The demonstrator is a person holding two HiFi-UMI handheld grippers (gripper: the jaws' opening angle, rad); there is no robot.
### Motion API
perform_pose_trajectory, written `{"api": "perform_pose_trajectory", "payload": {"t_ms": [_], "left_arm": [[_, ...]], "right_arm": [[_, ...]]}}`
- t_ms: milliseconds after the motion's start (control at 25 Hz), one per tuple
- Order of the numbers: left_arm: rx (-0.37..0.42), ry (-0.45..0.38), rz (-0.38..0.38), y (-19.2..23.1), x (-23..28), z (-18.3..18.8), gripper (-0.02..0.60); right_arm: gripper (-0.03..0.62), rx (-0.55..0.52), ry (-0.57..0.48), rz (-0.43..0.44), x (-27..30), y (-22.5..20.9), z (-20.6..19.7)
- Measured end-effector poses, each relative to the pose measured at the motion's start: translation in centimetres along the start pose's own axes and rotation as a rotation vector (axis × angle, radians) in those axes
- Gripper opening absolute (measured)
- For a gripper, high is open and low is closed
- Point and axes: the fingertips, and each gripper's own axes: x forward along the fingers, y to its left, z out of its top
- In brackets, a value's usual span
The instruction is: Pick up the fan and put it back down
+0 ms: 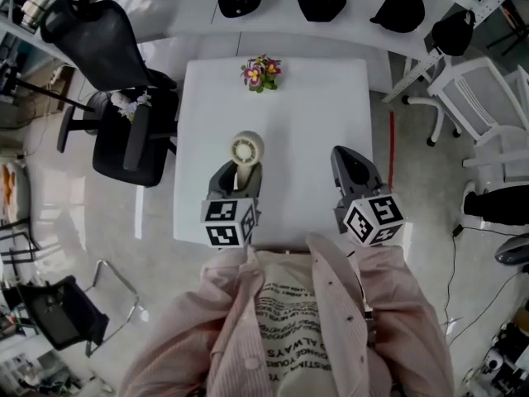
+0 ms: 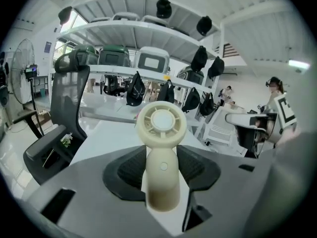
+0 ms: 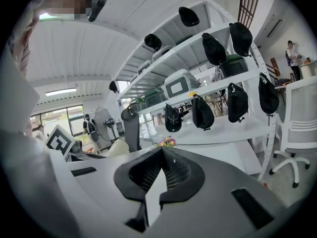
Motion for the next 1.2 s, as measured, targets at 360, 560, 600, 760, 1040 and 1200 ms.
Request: {"api": "perform_pose_trajectory", "payload": {"t_ms": [360,560,600,760,1040,1200], "left_arm": [[0.0,-0.165,0.004,0.3,-4.9,4.0,0.186],[-0.009,-0.261,0.015,0.9,-7.4,5.9,0.186],[-0.012,-0.281,0.016,0.9,-7.9,6.3,0.186],[-0.015,-0.357,0.024,1.1,-10.1,7.6,0.186],[0.003,-0.449,0.036,1.2,-12.8,9.1,0.186],[0.013,-0.474,0.036,0.8,-13.7,9.6,0.186]], "right_arm": [[-0.002,-0.033,-0.098,0.022,-2.1,1.7,4.4],[-0.002,-0.05,-0.14,0.016,-3.0,2.0,5.9],[-0.002,-0.053,-0.146,0.014,-3.2,2.0,6.1],[-0.002,-0.06,-0.159,0.0,-3.7,1.7,6.3],[-0.002,-0.064,-0.173,-0.007,-5.1,1.8,6.3],[-0.002,-0.061,-0.182,-0.01,-6.0,1.8,6.3]]}}
